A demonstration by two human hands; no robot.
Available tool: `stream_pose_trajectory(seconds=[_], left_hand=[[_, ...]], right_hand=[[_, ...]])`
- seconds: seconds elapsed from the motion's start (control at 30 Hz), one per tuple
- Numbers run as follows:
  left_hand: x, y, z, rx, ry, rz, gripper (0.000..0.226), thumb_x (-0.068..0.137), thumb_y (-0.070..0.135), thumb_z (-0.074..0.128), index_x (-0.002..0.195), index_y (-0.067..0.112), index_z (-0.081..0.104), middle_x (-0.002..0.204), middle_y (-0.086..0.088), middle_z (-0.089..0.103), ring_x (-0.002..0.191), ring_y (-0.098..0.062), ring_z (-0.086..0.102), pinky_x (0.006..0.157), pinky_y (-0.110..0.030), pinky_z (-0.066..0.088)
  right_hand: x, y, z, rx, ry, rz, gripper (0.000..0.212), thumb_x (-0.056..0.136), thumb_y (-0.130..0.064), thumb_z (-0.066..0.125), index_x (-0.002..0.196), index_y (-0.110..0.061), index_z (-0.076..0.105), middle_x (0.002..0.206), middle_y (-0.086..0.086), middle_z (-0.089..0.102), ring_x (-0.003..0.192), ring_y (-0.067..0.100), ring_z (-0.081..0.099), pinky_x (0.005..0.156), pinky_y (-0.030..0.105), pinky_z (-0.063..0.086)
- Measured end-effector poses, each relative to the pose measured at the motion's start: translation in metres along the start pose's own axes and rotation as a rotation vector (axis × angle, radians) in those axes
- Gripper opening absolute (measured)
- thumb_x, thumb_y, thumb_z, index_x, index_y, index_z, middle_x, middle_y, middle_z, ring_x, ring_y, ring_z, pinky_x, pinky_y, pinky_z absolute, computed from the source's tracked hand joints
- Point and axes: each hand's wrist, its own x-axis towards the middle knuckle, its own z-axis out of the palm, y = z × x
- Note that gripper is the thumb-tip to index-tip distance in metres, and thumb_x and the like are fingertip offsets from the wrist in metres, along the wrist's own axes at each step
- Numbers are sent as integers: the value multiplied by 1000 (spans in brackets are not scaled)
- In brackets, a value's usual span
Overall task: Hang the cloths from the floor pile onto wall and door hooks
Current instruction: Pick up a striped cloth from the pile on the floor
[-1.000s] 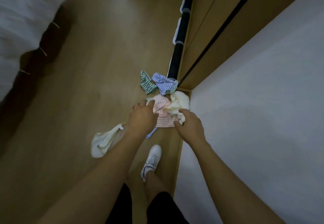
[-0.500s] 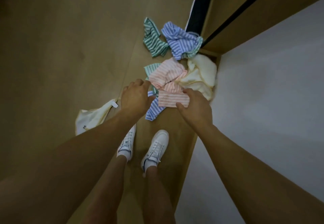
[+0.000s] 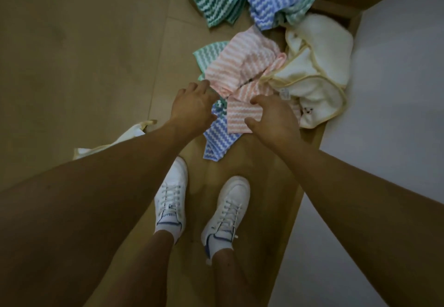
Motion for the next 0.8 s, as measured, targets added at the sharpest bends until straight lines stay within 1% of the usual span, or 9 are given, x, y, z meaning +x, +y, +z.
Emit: stream_pose_trajectory(seconds=[0.17, 0.27, 0.37, 0.43, 0.5, 0.57, 0.67, 0.73, 0.8], left_hand=[[32, 2, 24, 115, -41, 124, 59, 85, 45, 64, 141, 38, 45, 161, -4, 15, 146, -29, 17, 114, -48, 19], [45, 8, 31, 138, -90, 120, 59, 90, 44, 56, 145, 35, 37, 163, -4, 7, 148, -29, 8, 118, -52, 12], [52, 12, 34, 139, -150, 98, 68, 92, 43, 53, 151, 27, 24, 163, 0, 5, 149, -28, 7, 118, -53, 10], [54, 13, 33, 123, -152, 99, 77, 89, 47, 58, 152, 23, 20, 162, 1, 9, 148, -26, 10, 117, -53, 10], [52, 13, 30, 76, -91, 124, 79, 86, 46, 62, 151, 20, 25, 160, 0, 17, 147, -23, 15, 117, -50, 12], [46, 12, 22, 7, 24, 185, 70, 85, 36, 64, 146, 15, 36, 155, -3, 30, 145, -21, 24, 116, -45, 14], [35, 13, 1, -116, 160, 287, 57, 79, 19, 65, 134, 8, 53, 141, -10, 48, 134, -25, 42, 112, -40, 22], [28, 15, -16, -159, 197, 343, 53, 77, 14, 65, 128, 5, 58, 135, -12, 53, 127, -28, 49, 110, -40, 26], [21, 21, -35, -192, 215, 396, 47, 78, 11, 64, 125, 4, 60, 130, -12, 56, 121, -29, 53, 109, -41, 31]], right_hand=[[24, 4, 17, -2, -36, 8, 52, 89, -34, 63, 137, -20, 49, 137, 7, 48, 125, 26, 46, 99, 37, 42], [31, 5, 21, 1, -36, 18, 54, 88, -34, 63, 138, -21, 49, 137, 7, 48, 127, 25, 45, 100, 36, 41], [35, 7, 23, -5, -35, 18, 55, 87, -35, 63, 139, -22, 48, 137, 7, 47, 126, 25, 45, 98, 36, 40], [36, 8, 23, -1, -33, 19, 55, 87, -35, 64, 139, -22, 48, 138, 6, 47, 126, 25, 45, 97, 36, 40], [36, 9, 22, 18, -17, 19, 54, 88, -33, 63, 138, -21, 48, 138, 6, 47, 126, 24, 44, 96, 36, 41], [35, 8, 17, 49, 7, 20, 52, 89, -30, 63, 138, -20, 48, 141, 6, 46, 129, 24, 43, 98, 36, 40], [32, 2, 6, 115, 68, 1, 55, 89, -24, 61, 141, -18, 44, 144, 5, 45, 131, 23, 43, 104, 38, 38], [30, -6, -5, 187, 119, -12, 58, 90, -20, 60, 144, -18, 40, 144, 5, 45, 128, 22, 46, 104, 38, 38], [27, -15, -17, 271, 163, -21, 57, 91, -19, 59, 145, -18, 39, 141, 5, 47, 122, 22, 52, 100, 39, 43]])
